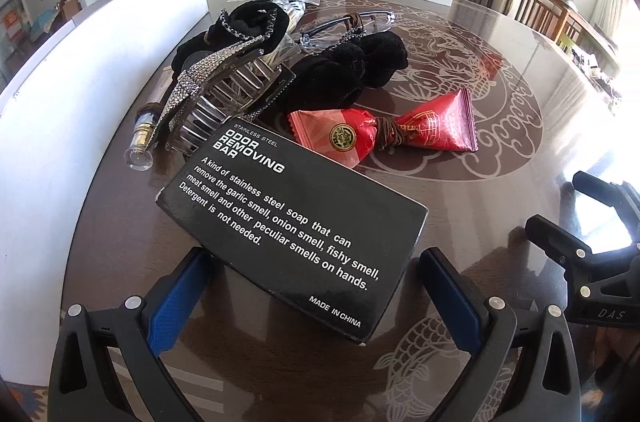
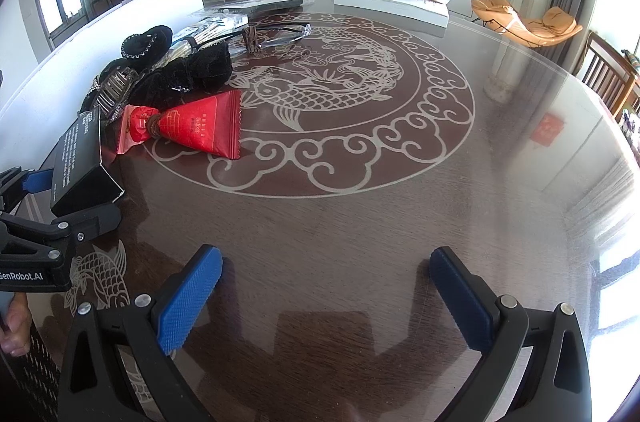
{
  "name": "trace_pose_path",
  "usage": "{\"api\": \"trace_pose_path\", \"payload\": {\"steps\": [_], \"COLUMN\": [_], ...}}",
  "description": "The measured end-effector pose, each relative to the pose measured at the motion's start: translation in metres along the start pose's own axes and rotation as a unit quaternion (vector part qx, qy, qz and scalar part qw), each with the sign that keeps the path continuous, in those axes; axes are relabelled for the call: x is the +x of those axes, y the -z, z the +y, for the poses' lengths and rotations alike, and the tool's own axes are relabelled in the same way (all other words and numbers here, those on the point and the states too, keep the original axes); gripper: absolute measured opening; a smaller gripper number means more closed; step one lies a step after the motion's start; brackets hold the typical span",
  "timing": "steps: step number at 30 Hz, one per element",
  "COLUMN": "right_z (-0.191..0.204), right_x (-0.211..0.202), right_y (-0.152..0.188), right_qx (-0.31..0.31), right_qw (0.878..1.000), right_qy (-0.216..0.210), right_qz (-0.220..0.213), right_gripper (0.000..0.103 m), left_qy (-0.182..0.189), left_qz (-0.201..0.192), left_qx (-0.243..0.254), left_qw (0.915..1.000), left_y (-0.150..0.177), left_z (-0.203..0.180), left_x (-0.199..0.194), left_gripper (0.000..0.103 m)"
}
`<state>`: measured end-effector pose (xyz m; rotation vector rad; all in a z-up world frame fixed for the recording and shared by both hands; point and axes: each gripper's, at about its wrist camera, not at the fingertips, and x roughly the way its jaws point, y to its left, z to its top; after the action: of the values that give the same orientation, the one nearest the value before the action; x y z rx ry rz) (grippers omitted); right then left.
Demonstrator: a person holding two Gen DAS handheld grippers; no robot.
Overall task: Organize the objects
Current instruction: 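Move the left tool toward the black odor removing bar box, then grasp the black box with the left tool while the right tool approaches the red tube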
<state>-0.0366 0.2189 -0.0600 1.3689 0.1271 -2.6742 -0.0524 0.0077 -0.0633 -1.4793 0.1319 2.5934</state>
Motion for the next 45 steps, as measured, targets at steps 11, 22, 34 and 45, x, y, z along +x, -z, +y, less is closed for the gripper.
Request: {"api": "trace_pose_path", "payload": {"steps": [11,22,34,45], "right_z": [0.000,0.000,0.001,0.001], "right_x": [0.001,0.001,-0.004,-0.004], "right_y": [0.000,0.000,0.005,0.005], "right_qx": [-0.001,0.004,0.036,0.036], "right_qw": [1.000,1.000,0.999,0.999], "right_qy": [0.000,0.002,0.024,0.024], "right_qz": [0.000,0.001,-0.010,-0.010], "right_gripper": [0.103,0.103,0.103,0.103], "left_qy": [0.054,0.038,0.127,0.030], "left_qz": [0.038,-0.008,0.010,0.028], "left_qx": [0.097,0.056,-0.095,-0.036], "left_qw": [0.9931,0.9977,0.9873,0.9985], "left_y": [0.000,0.037,-0.005,-0.023], "left_z": [0.012,0.055,0.031,0.029], "left_x": [-0.001,-0.021,-0.017,0.012], "left_gripper": [0.103,0.103,0.103,0.103]}}
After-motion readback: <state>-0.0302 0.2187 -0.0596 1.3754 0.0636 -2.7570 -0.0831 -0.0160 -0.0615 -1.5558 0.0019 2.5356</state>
